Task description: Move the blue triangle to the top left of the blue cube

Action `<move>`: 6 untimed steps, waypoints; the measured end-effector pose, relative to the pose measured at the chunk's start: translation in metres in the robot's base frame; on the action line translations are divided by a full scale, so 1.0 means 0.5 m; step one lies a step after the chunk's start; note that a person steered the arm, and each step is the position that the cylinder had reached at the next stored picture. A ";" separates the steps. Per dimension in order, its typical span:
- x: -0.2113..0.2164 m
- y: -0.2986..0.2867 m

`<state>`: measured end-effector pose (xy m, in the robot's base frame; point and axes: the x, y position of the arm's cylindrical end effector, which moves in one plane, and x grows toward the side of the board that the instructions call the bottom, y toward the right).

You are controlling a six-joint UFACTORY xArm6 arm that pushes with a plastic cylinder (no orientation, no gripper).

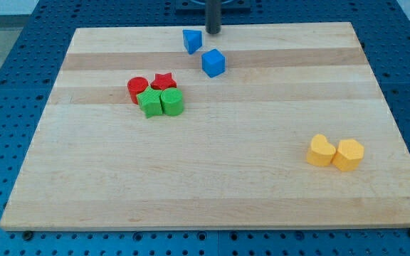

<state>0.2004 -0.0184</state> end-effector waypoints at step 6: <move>0.117 -0.062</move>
